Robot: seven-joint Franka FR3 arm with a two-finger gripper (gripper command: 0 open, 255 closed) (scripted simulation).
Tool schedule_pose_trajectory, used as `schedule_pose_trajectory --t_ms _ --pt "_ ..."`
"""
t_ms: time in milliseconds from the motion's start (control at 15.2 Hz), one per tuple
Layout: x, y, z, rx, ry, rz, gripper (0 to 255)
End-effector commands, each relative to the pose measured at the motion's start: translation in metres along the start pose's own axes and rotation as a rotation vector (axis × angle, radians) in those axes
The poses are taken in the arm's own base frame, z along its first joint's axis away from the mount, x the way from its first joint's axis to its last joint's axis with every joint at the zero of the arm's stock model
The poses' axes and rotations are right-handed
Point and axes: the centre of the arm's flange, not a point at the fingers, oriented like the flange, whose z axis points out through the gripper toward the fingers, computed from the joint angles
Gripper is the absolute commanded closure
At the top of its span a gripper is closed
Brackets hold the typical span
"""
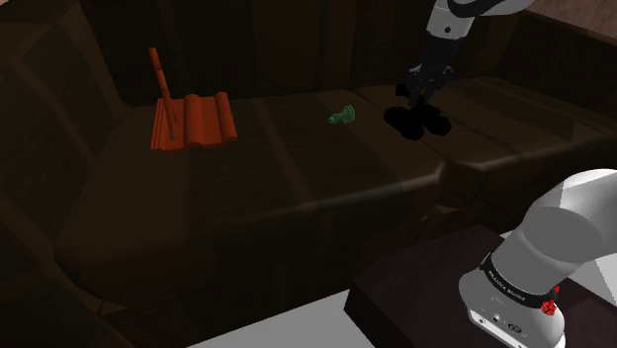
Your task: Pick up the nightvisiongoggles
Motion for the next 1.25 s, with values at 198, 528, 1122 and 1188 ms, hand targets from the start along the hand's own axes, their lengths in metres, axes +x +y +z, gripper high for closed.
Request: schedule_pose_trajectory --t_ms 198,528,1122,1188 --pt "0.001 0.0 -0.011 0.0 -0.001 0.0 255" --pt "0.003 0.0 -0.037 0.0 -0.001 0.0 255" --pt "0.006 0.0 -0.08 0.0 -0.001 0.0 255" --pt "0.006 0.0 -0.08 0.0 -0.001 0.0 255"
